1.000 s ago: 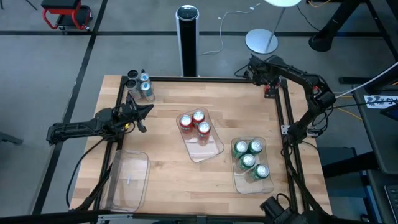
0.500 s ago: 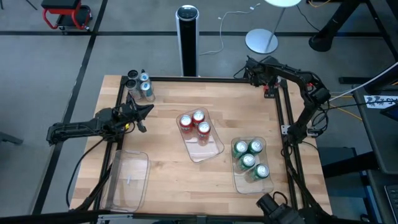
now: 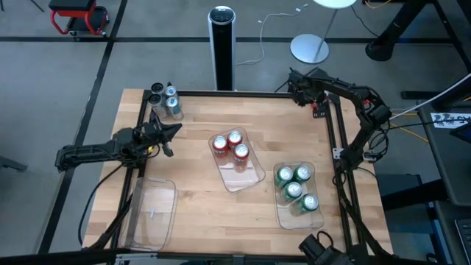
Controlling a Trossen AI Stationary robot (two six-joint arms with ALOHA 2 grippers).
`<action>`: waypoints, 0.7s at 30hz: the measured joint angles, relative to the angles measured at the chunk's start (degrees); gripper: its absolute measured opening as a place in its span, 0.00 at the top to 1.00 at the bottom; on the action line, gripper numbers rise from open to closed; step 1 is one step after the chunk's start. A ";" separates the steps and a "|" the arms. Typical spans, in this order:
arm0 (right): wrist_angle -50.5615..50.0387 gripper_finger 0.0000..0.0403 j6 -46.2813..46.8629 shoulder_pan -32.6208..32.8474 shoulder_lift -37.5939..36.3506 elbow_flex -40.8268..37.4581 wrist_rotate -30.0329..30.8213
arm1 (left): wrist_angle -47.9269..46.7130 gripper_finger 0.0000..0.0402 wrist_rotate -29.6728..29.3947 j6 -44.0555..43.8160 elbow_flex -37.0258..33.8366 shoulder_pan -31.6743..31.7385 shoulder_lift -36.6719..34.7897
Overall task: Sort soda cans
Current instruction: Put the orange soda can into the middle transparent bin
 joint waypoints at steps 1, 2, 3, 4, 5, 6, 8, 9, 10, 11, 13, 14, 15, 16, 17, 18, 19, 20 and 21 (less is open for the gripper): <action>-0.02 0.21 -0.16 0.32 -0.19 0.02 -0.47 | 0.05 1.00 -0.01 0.00 0.01 0.00 0.00; -0.07 0.21 -0.38 0.37 -0.37 0.00 -0.92 | 0.08 1.00 -0.01 0.01 0.01 0.00 0.00; -0.07 0.21 -0.88 0.41 -0.62 0.00 -1.52 | 0.06 1.00 -0.01 0.01 0.01 0.00 0.00; -0.06 0.21 -1.32 0.70 -0.88 0.00 -2.11 | 0.06 1.00 0.00 0.00 -0.01 0.00 0.00; -0.06 0.21 -1.65 0.75 -1.06 -0.01 -2.41 | 0.08 1.00 -0.01 0.02 0.01 0.00 0.00; 0.02 0.21 -2.01 0.77 -1.23 -0.02 -2.60 | 0.06 1.00 0.00 0.00 -0.01 0.02 0.00; 0.15 0.21 -2.40 0.65 -1.47 -0.04 -2.80 | 0.07 1.00 -0.01 0.02 0.00 0.00 0.00; 0.11 0.21 -2.31 0.61 -1.47 -0.04 -2.80 | 0.06 1.00 -0.01 0.02 0.01 0.00 0.00; 0.11 0.21 -1.82 0.46 -1.45 -0.07 -2.63 | 0.06 1.00 -0.01 0.00 0.00 0.00 0.00; 0.09 0.21 -1.61 0.06 -1.45 -0.07 -2.55 | 0.06 1.00 -0.01 -0.08 0.01 0.00 0.00; -0.06 0.21 -0.91 -0.34 -1.45 -0.09 -2.33 | 0.06 1.00 -0.01 -0.11 0.01 0.00 0.00; -0.12 0.21 0.12 -0.62 -1.37 -0.12 -2.15 | 0.06 1.00 -0.01 -0.13 0.01 0.00 0.00; -0.11 0.21 1.04 -0.92 -1.34 -0.13 -2.11 | 0.06 1.00 -0.01 -0.15 -0.01 0.00 0.00; -0.26 0.21 2.15 -1.31 -1.34 -0.13 -2.15 | 0.06 1.00 0.00 -0.13 0.00 0.00 0.00; -0.64 0.21 3.25 -1.77 -1.34 -0.13 -2.24 | 0.06 1.00 0.01 -0.13 0.01 0.00 0.00; -1.09 0.21 4.26 -2.13 -1.34 -0.13 -2.61 | 0.03 1.00 -0.01 -0.15 -0.01 0.00 0.00; -1.27 0.21 4.61 -2.41 -1.34 -0.13 -3.50 | 0.06 1.00 0.00 -0.15 0.01 0.00 0.00; -1.41 0.21 4.58 -2.59 -1.40 -0.06 -4.57 | 0.04 1.00 -0.01 -0.15 0.01 0.01 0.00; -1.69 0.21 4.60 -2.60 -1.50 0.02 -5.46 | 0.02 1.00 0.01 -0.15 -0.01 0.01 0.00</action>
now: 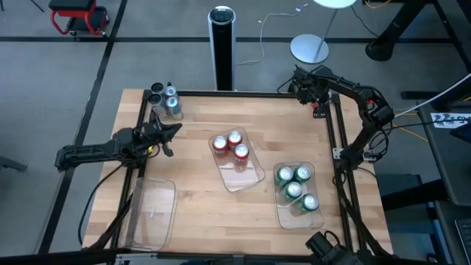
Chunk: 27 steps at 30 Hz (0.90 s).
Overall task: Sort soda cans
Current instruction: Put the orange soda can into the middle transparent bin
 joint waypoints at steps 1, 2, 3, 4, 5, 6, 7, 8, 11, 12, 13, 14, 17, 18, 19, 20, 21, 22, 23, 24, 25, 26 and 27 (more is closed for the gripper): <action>-0.61 0.21 0.16 0.00 -0.07 0.02 -0.74 | 0.00 1.00 0.00 0.00 0.02 -0.01 0.00; -1.47 0.21 0.37 0.00 -0.14 0.00 -1.23 | 0.01 1.00 -0.01 0.00 0.00 0.01 0.00; -2.54 0.21 0.79 -0.21 -0.16 -0.02 -2.19 | 0.01 1.00 0.01 0.00 0.00 0.01 0.00; -3.38 0.21 1.35 -0.43 -0.18 -0.02 -3.33 | 0.01 1.00 0.01 0.00 0.00 -0.01 0.00; -3.96 0.21 1.89 -0.59 -0.21 -0.04 -4.22 | 0.01 1.00 0.00 0.00 0.00 0.01 0.00; -4.28 0.21 2.16 -0.74 -0.21 -0.08 -4.50 | 0.03 1.00 -0.01 -0.01 0.02 -0.01 0.00; -4.18 0.21 2.32 -1.11 -0.18 -0.09 -4.10 | 0.01 1.00 -0.01 0.00 0.01 0.01 0.00; -3.70 0.21 2.40 -1.34 -0.21 -0.08 -3.52 | 0.01 1.00 0.01 0.00 0.02 -0.01 0.00; -2.07 0.21 1.66 -1.34 -0.27 -0.07 -1.80 | 0.02 1.00 -0.01 -0.03 0.00 -0.01 0.00; -1.43 0.21 1.61 -1.29 -0.16 -0.11 -0.75 | 0.03 1.00 -0.01 -0.10 0.00 -0.01 0.00; -0.73 0.21 1.57 -1.27 -0.14 -0.11 -0.25 | 0.03 1.00 -0.02 -0.17 0.00 -0.01 -0.02; -0.01 0.21 1.33 -1.28 -0.14 -0.11 -0.01 | 0.01 1.00 0.01 -0.17 0.00 -0.01 -0.02; 3.13 0.21 -2.15 -1.33 -0.09 -0.17 1.69 | 0.02 1.00 -0.01 -0.17 0.02 0.00 0.00; 3.93 0.21 -3.50 -1.33 -0.07 -0.16 1.89 | 0.01 1.00 0.00 -0.19 0.02 0.00 0.00; 4.32 0.21 -5.13 -1.34 -0.08 -0.20 1.85 | 0.03 1.00 0.00 -0.17 0.00 -0.01 0.00; 5.09 0.21 -6.66 -1.38 -0.16 -0.22 1.66 | 0.03 1.00 0.00 -0.07 0.01 -0.01 -0.01; 6.14 0.21 -8.23 -1.38 -0.25 -0.15 1.43 | 0.01 1.00 0.00 0.00 0.02 0.00 0.00; 7.05 0.21 -9.86 -1.34 -0.29 -0.07 1.41 | 0.01 1.00 0.00 0.00 0.02 0.01 0.00; 7.34 0.21 -11.44 -1.33 -0.28 -0.02 1.50 | 0.01 1.00 0.01 0.00 0.00 -0.01 0.00; 7.17 0.21 -12.44 -1.28 -0.27 -0.04 1.61 | 0.00 1.00 0.00 0.02 0.01 0.00 -0.01; 6.87 0.21 -13.07 -1.27 -0.27 -0.04 1.58 | -0.07 1.00 0.00 0.02 0.01 -0.01 0.00; 6.48 0.21 -13.27 -1.28 -0.27 -0.04 1.57 | -0.15 1.00 -0.01 0.04 0.00 0.01 0.00; 5.81 0.21 -13.37 -1.33 -0.27 -0.05 1.75 | -0.16 1.00 -0.01 0.08 0.02 0.00 0.00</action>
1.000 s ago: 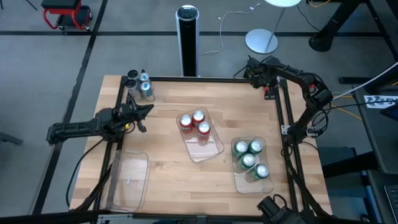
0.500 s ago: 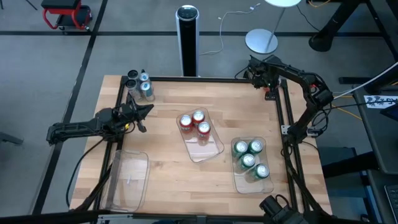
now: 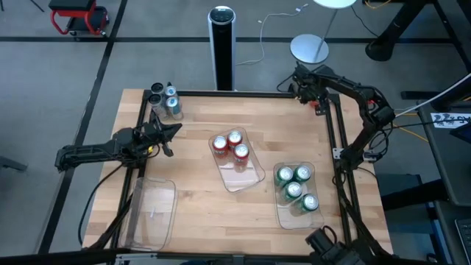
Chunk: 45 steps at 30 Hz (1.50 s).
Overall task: Sort soda cans
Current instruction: Put the orange soda can into the middle transparent bin
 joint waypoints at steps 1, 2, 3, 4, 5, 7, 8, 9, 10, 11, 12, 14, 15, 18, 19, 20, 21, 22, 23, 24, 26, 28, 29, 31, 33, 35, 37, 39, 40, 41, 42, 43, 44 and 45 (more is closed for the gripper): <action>-0.60 0.21 -0.02 0.00 0.02 -0.08 0.22 | -0.02 1.00 0.01 0.01 -0.02 0.01 0.00; -1.00 0.21 -0.02 0.00 0.02 -0.10 0.25 | -0.02 1.00 0.01 0.03 -0.02 -0.01 0.00; -1.24 0.21 0.06 -0.02 -0.14 -0.12 0.03 | 0.00 1.00 0.01 0.03 -0.02 0.01 0.00; -1.36 0.21 0.43 -0.02 -0.25 -0.13 -0.21 | -0.02 1.00 0.00 0.03 0.00 0.00 -0.01; -1.53 0.21 1.19 0.00 -0.42 -0.13 -0.38 | -0.02 1.00 0.01 0.05 -0.02 0.01 0.00; -2.13 0.21 2.76 0.00 -1.14 -0.14 -1.59 | -0.02 1.00 0.01 0.09 -0.01 0.01 -0.02; -2.55 0.21 2.96 0.01 -1.67 -0.17 -2.21 | -0.02 1.00 0.00 0.09 -0.01 0.00 0.00; -2.68 0.21 3.04 0.04 -2.16 -0.22 -2.50 | 0.08 1.00 0.01 0.09 -0.01 -0.01 0.00; -2.66 0.21 3.05 0.04 -2.71 -0.24 -2.59 | 0.22 1.00 0.01 0.09 -0.02 0.00 0.00; -2.57 0.21 3.09 0.04 -3.32 -0.24 -2.58 | 0.25 1.00 0.00 0.09 -0.01 0.01 -0.01; -2.44 0.21 3.09 0.04 -3.95 -0.24 -2.60 | 0.25 1.00 0.01 0.09 -0.02 0.01 0.00; -2.16 0.21 3.17 0.04 -5.00 -0.24 -2.84 | 0.31 1.00 0.01 0.09 0.00 -0.01 0.00; -1.40 0.21 3.15 0.04 -5.47 -0.24 -2.86 | 0.33 1.00 0.01 0.09 -0.02 0.01 0.00; -0.68 0.21 3.15 0.04 -6.06 -0.24 -2.81 | 0.33 1.00 0.01 0.11 -0.01 -0.01 -0.01; -0.29 0.21 3.16 0.04 -6.06 -0.24 -2.79 | 0.33 1.00 0.01 0.17 -0.02 -0.01 -0.02; 0.15 0.21 2.97 0.04 -6.06 -0.24 -2.79 | 0.31 1.00 0.01 0.32 -0.01 -0.01 -0.01; 0.58 0.21 2.77 0.01 -6.06 -0.24 -2.58 | 0.27 1.00 0.00 0.38 -0.02 0.01 -0.01; 1.14 0.21 2.59 0.00 -6.06 -0.23 -2.18 | 0.26 1.00 0.01 0.40 -0.02 -0.01 -0.01; 1.98 0.21 2.49 0.00 -6.06 -0.24 -1.71 | 0.28 1.00 0.01 0.42 -0.02 0.01 0.00; 2.96 0.21 2.35 0.00 -6.06 -0.24 -1.34 | 0.25 1.00 0.01 0.42 -0.02 -0.01 -0.01; 5.36 0.21 1.30 0.00 -6.06 -0.21 -1.63 | 0.26 1.00 0.01 0.46 -0.02 -0.01 -0.02; 8.22 0.20 -0.43 -0.04 -5.86 -0.19 -3.60 | 0.24 1.00 -0.01 0.50 0.00 0.01 -0.02; 9.33 0.19 -1.13 -0.06 -5.72 -0.19 -4.55 | 0.23 1.00 0.00 0.54 -0.02 0.00 -0.01; 10.96 0.14 -1.99 -0.52 -5.67 -0.19 -5.99 | 0.16 1.00 0.00 0.57 -0.01 0.00 -0.01; 12.01 0.06 -2.98 -0.72 -5.67 -0.15 -5.88 | 0.03 1.00 0.01 0.61 -0.02 -0.01 0.00; 12.19 0.02 -2.92 -0.79 -5.67 -0.15 -4.71 | -0.06 1.00 0.01 1.05 -0.01 0.01 -0.01; 11.96 0.04 -2.27 -0.86 -5.67 -0.13 -3.12 | -0.04 1.00 0.01 1.14 0.00 0.01 0.00; 11.45 0.07 -2.16 -1.61 -5.67 -0.13 -2.89 | -0.04 1.00 -0.01 1.14 -0.01 0.01 -0.01; 11.35 0.09 -1.94 -1.98 -5.67 -0.13 -3.08 | -0.04 1.00 0.01 1.21 -0.02 0.01 0.00; 11.18 0.09 -1.71 -2.45 -5.67 -0.13 -3.24 | -0.04 1.00 -0.01 1.39 0.00 0.01 0.00; 10.98 0.10 -1.59 -2.97 -5.67 -0.13 -3.39 | -0.07 1.00 -0.01 1.40 -0.01 0.01 0.00; 11.19 0.10 -1.50 -3.39 -5.67 -0.13 -3.78 | -0.04 1.00 -0.01 1.38 0.00 -0.01 0.00; 11.87 0.10 -1.48 -3.68 -5.67 -0.12 -4.46 | -0.04 1.00 -0.01 1.38 -0.02 0.01 0.00; 12.41 0.09 -1.44 -4.08 -5.67 -0.11 -4.89 | -0.06 1.00 -0.01 1.38 0.00 0.00 0.00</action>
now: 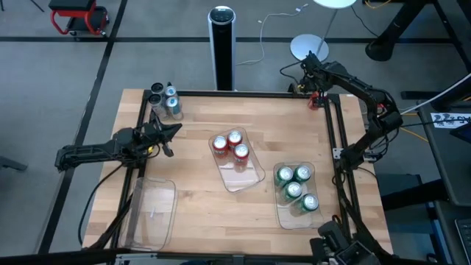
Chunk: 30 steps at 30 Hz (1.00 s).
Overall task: Sort soda cans
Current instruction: Put the orange soda can into the middle transparent bin
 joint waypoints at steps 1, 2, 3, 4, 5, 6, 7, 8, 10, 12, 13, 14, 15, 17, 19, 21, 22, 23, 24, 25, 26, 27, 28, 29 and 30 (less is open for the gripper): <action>0.12 0.09 0.04 -0.34 0.00 0.00 -0.65 | -0.02 1.00 0.00 0.00 -0.01 0.00 0.00; 0.15 0.09 0.00 -0.62 0.00 0.00 -1.31 | -0.02 1.00 0.00 0.00 -0.01 0.00 0.00; 0.28 0.09 0.01 -0.92 0.00 0.00 -2.00 | -0.03 1.00 0.00 0.00 -0.01 0.01 -0.01; 0.57 0.09 0.03 -0.94 0.07 0.00 -2.23 | -0.03 1.00 0.00 0.00 -0.02 -0.01 0.00; 0.74 0.09 0.04 -0.91 0.12 0.00 -2.26 | -0.03 1.00 0.00 0.00 -0.01 0.00 0.00; 0.74 0.09 0.04 -0.90 0.17 0.00 -2.31 | -0.03 1.00 0.00 0.00 -0.02 0.01 0.00; 0.74 0.09 0.04 -0.90 0.27 0.00 -2.36 | -0.03 1.00 0.00 0.00 -0.02 0.01 0.00; 0.74 0.09 0.04 -0.90 0.48 0.02 -2.32 | -0.01 1.00 0.00 0.00 -0.02 0.01 0.00; 0.72 0.09 0.04 -0.90 1.27 0.02 -2.20 | -0.03 1.00 0.00 0.00 -0.01 0.01 0.00; 0.50 0.09 0.16 -0.90 2.40 0.02 -2.20 | -0.03 1.00 0.00 -0.17 -0.01 0.00 -0.02; 0.12 0.09 0.31 -0.90 3.18 0.06 -2.32 | -0.03 1.00 0.00 -0.26 -0.02 0.01 -0.01; -0.37 0.09 0.40 -0.93 4.01 0.07 -2.60 | -0.03 1.00 0.00 -0.27 0.00 -0.01 0.00; -0.81 0.09 0.42 -0.93 4.85 0.07 -2.70 | -0.03 1.00 0.00 -0.31 -0.02 0.01 0.00; -0.98 0.09 0.42 -0.93 6.03 0.07 -2.60 | -0.03 1.00 0.00 -0.39 -0.02 0.01 0.00; -1.58 0.09 0.45 -0.93 7.13 0.15 -2.58 | -0.03 1.00 0.00 -0.39 0.00 -0.01 0.00; -2.20 0.09 0.49 -0.93 8.27 0.13 -2.77 | -0.03 1.00 0.00 -0.42 -0.01 0.01 0.00; -2.65 0.09 0.49 -0.93 8.71 0.11 -3.07 | -0.03 1.00 0.00 -0.40 -0.02 0.00 -0.01; -2.93 0.09 0.48 -0.93 9.10 0.09 -3.37 | -0.03 1.00 0.01 -0.40 -0.01 -0.01 -0.01; -3.09 0.09 0.48 -0.93 9.57 0.09 -3.52 | -0.03 1.00 0.00 -0.39 -0.02 0.00 0.00; -3.26 0.09 0.45 -0.93 10.02 0.09 -3.54 | -0.03 1.00 0.00 -0.39 0.00 -0.01 0.00; -3.53 0.09 0.25 -0.87 10.53 0.09 -3.54 | -0.03 1.00 0.00 -0.42 -0.02 -0.01 0.00; -3.86 0.09 0.07 -0.79 11.00 0.09 -3.54 | -0.03 1.00 0.00 -0.39 0.00 0.00 -0.01; -4.19 0.09 0.04 -0.79 11.40 0.09 -3.57 | -0.03 1.00 0.00 -0.39 -0.01 0.00 0.00; -4.61 0.09 0.01 -0.79 11.76 0.09 -3.58 | -0.03 1.00 0.00 -0.22 0.00 -0.01 0.00; -4.92 0.09 -0.05 -0.75 12.14 0.09 -3.59 | -0.03 1.00 0.00 -0.13 -0.02 -0.01 -0.02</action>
